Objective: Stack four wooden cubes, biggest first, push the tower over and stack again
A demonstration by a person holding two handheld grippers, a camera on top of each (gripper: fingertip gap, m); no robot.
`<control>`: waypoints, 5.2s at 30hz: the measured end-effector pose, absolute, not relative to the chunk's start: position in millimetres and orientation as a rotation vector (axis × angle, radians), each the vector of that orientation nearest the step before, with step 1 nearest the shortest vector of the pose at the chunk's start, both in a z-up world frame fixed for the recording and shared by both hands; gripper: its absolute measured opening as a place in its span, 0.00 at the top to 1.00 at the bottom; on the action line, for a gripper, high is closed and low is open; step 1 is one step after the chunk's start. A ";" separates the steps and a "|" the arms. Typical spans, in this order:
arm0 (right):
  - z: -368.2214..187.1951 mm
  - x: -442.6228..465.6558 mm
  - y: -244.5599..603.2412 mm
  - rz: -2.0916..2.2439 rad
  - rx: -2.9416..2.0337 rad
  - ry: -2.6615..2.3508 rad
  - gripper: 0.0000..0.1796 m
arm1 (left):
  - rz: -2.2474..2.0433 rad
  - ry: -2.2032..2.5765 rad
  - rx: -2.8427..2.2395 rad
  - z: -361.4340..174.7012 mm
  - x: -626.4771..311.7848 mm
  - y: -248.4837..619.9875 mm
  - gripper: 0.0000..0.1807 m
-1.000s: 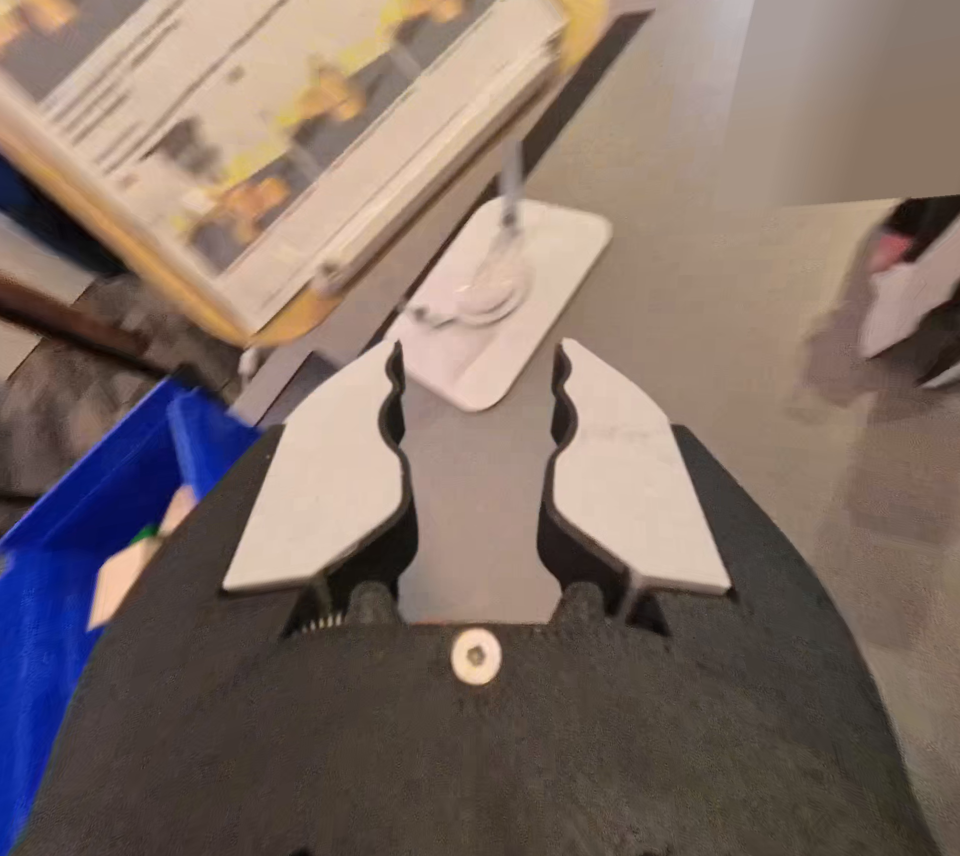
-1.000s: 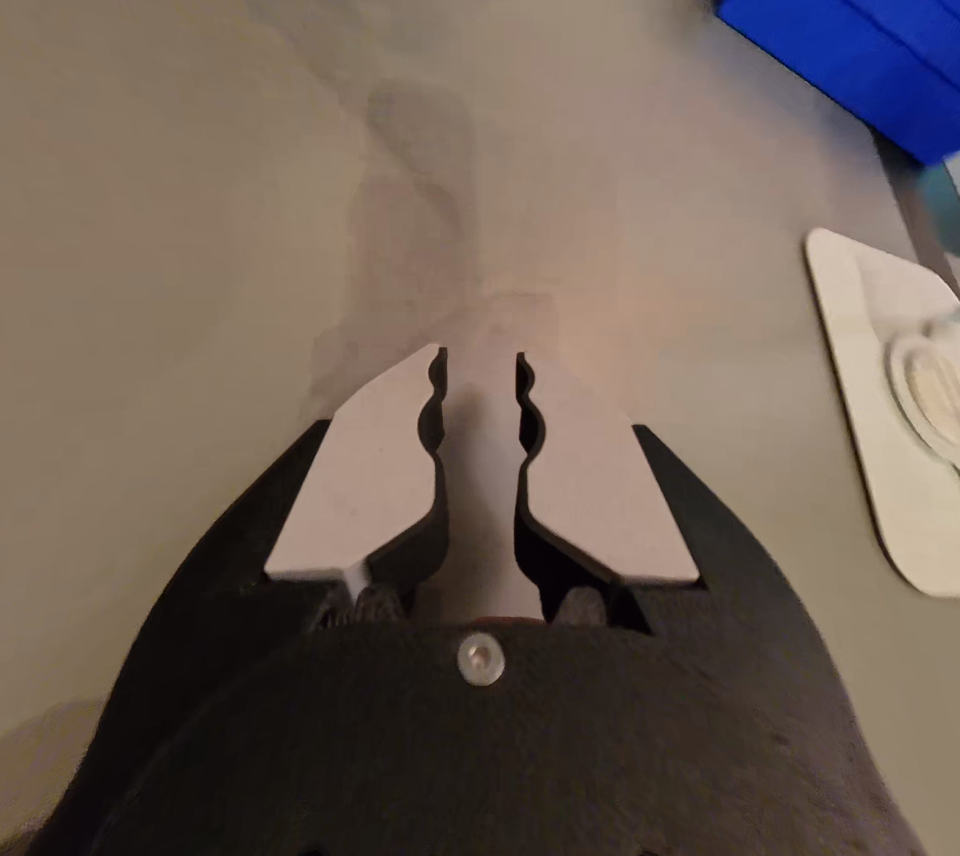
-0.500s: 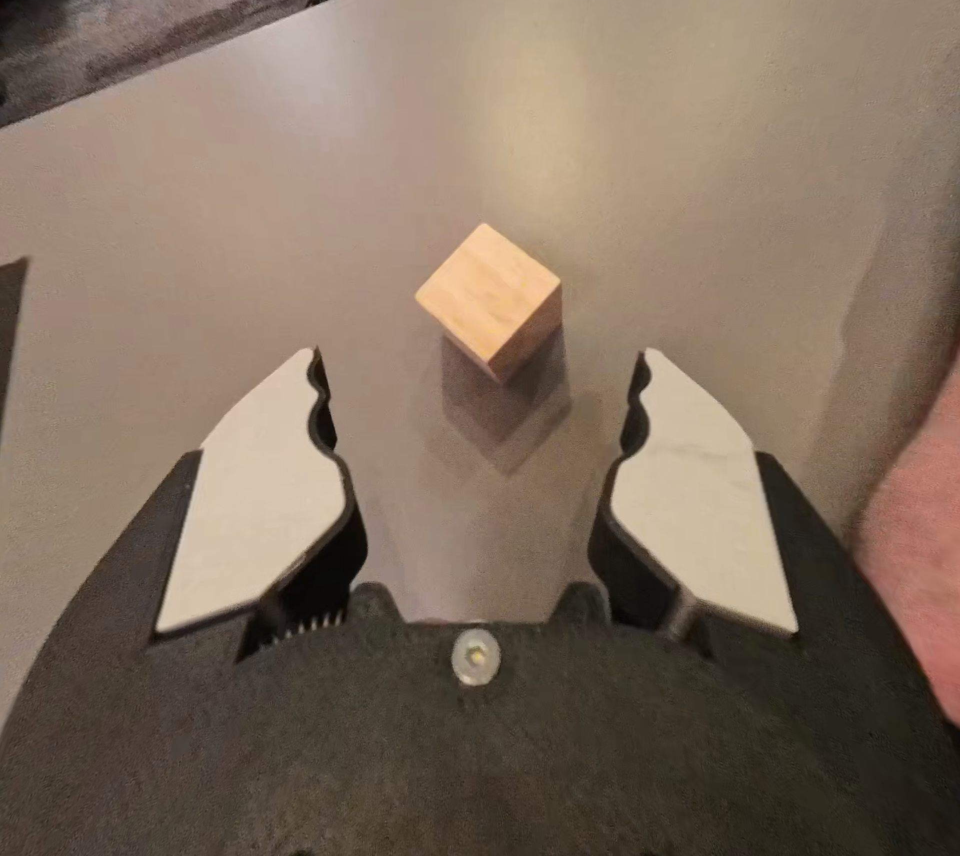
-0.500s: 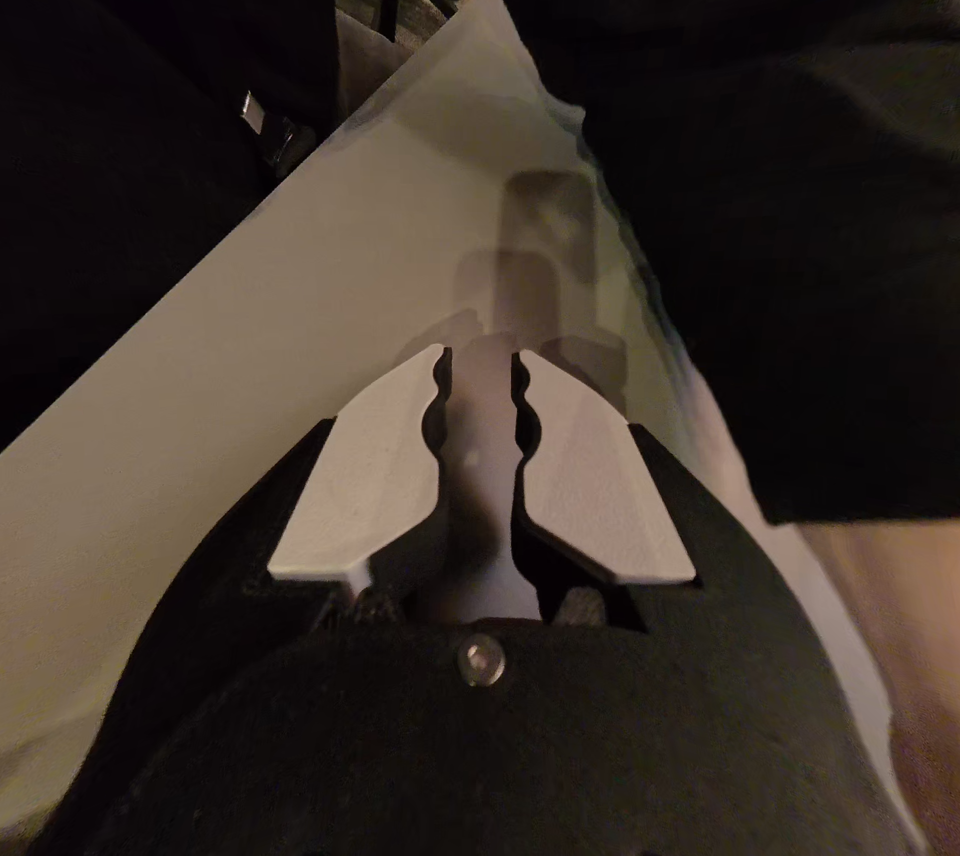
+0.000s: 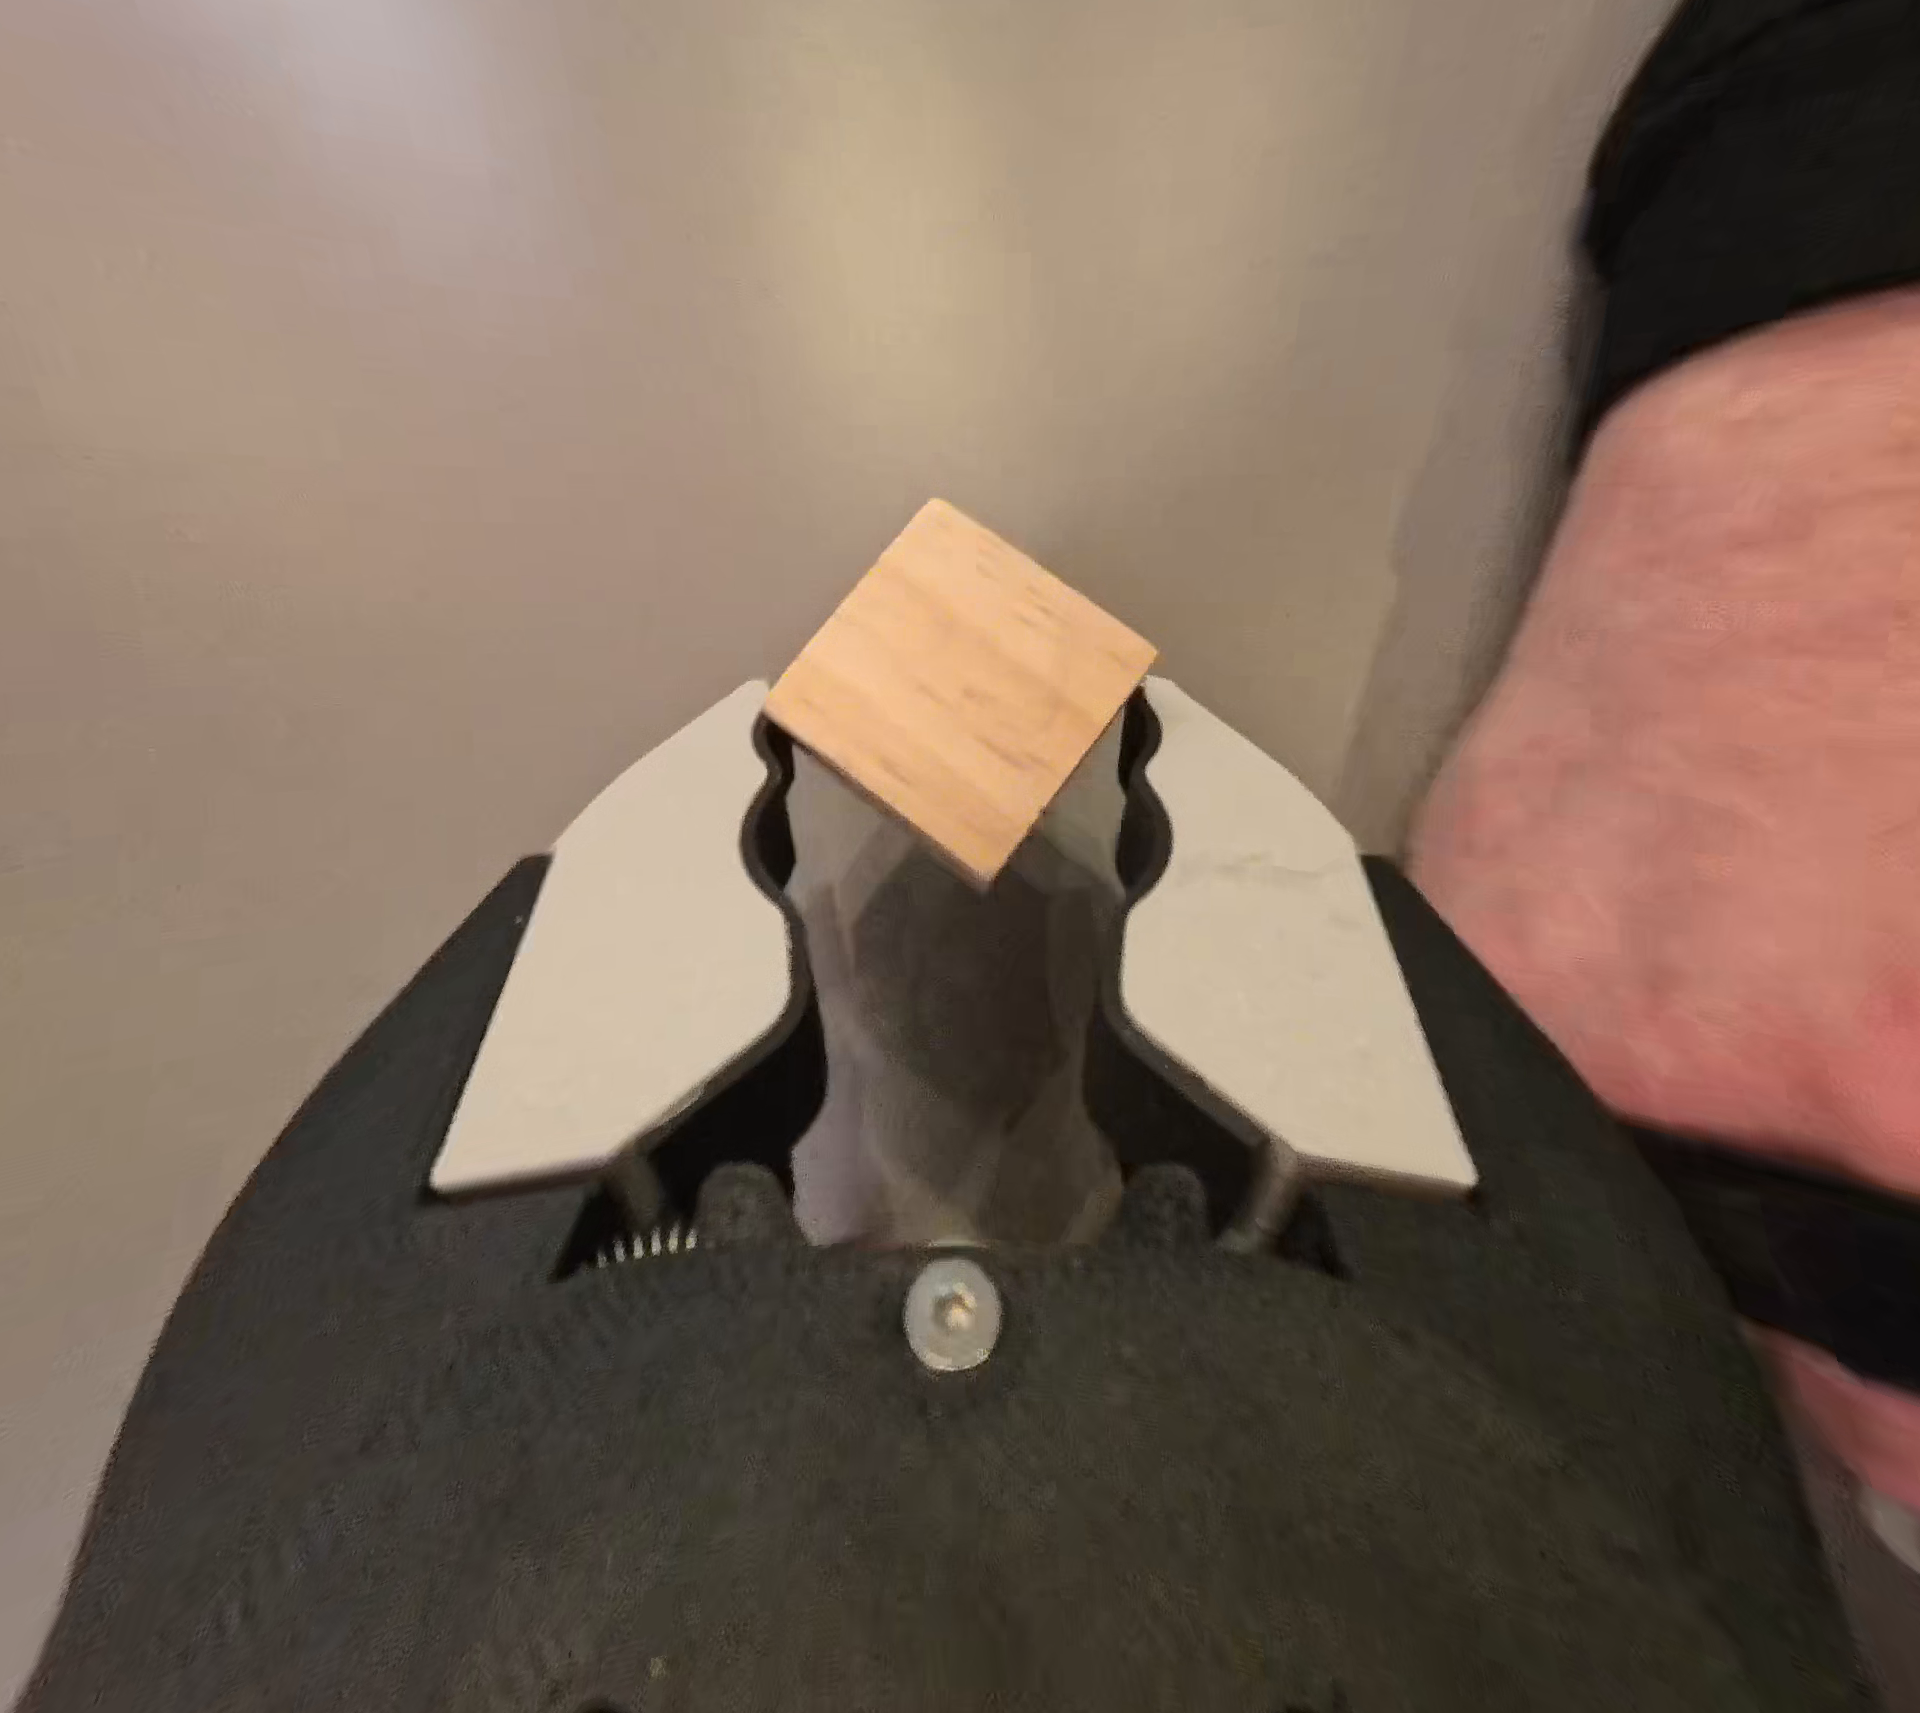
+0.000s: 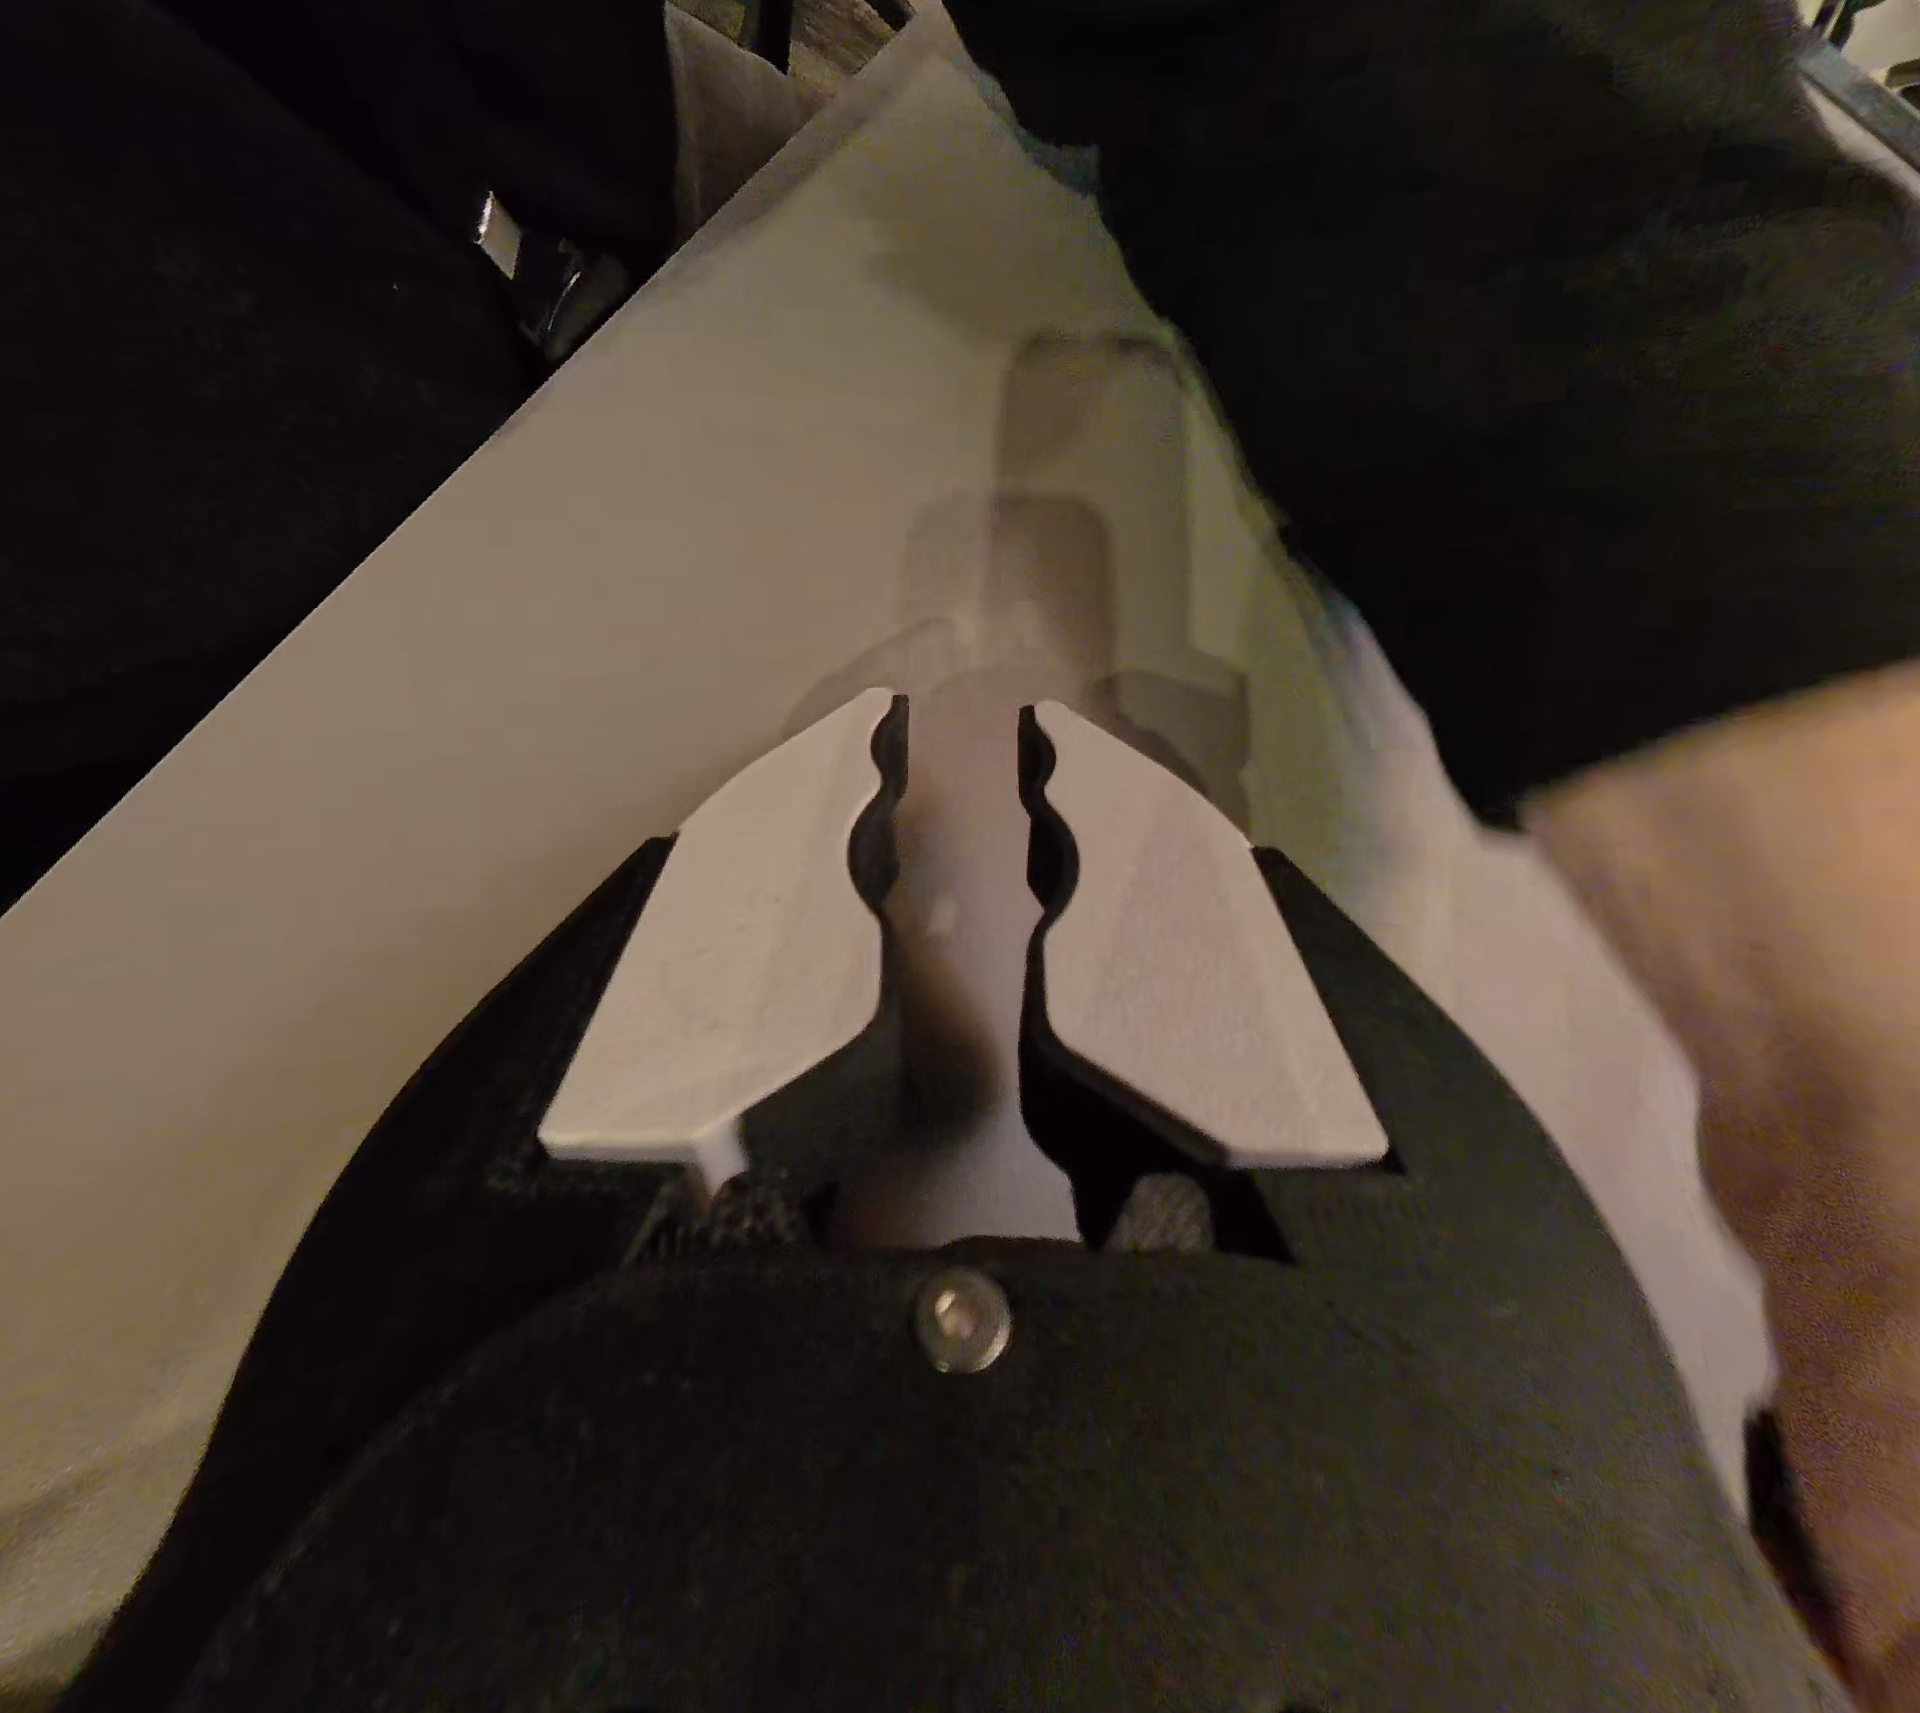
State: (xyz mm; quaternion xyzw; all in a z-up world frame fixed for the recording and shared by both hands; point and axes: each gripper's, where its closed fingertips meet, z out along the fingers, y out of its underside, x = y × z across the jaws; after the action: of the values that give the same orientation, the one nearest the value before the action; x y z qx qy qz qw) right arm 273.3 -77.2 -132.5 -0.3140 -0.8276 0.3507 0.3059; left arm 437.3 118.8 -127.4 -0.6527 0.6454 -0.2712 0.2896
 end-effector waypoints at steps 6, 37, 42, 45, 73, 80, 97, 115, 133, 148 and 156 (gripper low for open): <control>-125.0 269.4 -64.3 0.947 -0.883 -2.109 0.92 | -0.512 1.390 -1.836 -56.0 266.3 84.3 0.67; -123.4 142.5 -9.6 0.836 -0.940 -1.996 0.95 | 0.580 0.134 -2.252 -13.8 -296.1 150.1 0.60; -122.8 137.4 -3.7 0.815 -0.958 -1.978 0.94 | 0.606 0.257 -2.145 0.5 -273.1 149.3 0.72; -122.3 130.8 1.0 0.805 -0.971 -1.957 0.94 | 0.534 0.235 -2.118 7.0 -269.5 147.2 0.74; -124.3 68.4 30.2 0.721 -1.060 -1.887 0.99 | 0.691 0.059 -1.775 60.6 -287.2 133.4 1.00; -126.1 48.1 33.3 0.712 -1.049 -1.902 1.00 | 0.147 -0.044 -1.500 124.6 -280.9 114.4 0.61; -129.4 35.2 20.6 0.738 -0.942 -1.985 1.00 | 0.558 0.546 -2.080 6.5 -255.2 241.3 0.49; -129.4 35.9 18.8 0.741 -0.921 -1.996 1.00 | 0.398 0.540 -2.678 -118.2 -299.2 271.8 0.62; -124.6 39.4 22.0 0.788 -0.920 -1.976 1.00 | 0.203 0.682 -2.150 37.6 -137.6 142.5 0.64; -117.0 56.0 68.5 0.797 -1.043 -1.860 1.00 | 0.027 0.925 -2.315 -105.1 -13.3 67.5 0.65; -118.6 55.9 67.5 0.795 -1.035 -1.873 1.00 | -0.138 0.960 -2.344 -129.6 3.1 61.5 0.62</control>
State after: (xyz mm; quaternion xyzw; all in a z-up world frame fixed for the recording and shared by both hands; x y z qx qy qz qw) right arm 55.9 67.5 -118.6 -0.4123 -0.7460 0.3167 0.4162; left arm 3.1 61.5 -129.6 -0.8822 0.3611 -0.0518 0.2977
